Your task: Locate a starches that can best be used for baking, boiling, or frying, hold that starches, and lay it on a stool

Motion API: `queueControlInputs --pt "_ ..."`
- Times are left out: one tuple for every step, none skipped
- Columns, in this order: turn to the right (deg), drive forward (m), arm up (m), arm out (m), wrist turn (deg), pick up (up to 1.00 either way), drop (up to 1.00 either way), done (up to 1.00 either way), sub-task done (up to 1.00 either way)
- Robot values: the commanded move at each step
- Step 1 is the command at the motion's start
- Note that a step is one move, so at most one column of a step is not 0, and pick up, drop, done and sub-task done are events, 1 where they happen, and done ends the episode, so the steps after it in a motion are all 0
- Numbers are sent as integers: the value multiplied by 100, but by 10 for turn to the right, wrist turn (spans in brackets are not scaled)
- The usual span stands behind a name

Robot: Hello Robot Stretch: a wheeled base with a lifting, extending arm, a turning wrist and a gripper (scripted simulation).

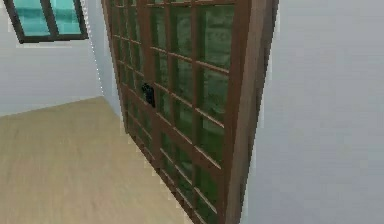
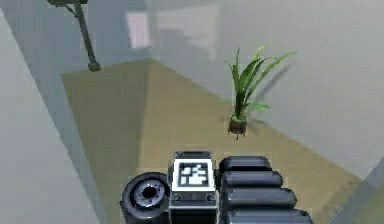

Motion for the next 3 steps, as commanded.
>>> queueControlInputs --pt "-450 0 0 0 0 0 0 0 0" --pt "-420 0 0 0 0 0 0 0 0" --pt "0 45 0 0 0 0 0 0 0"
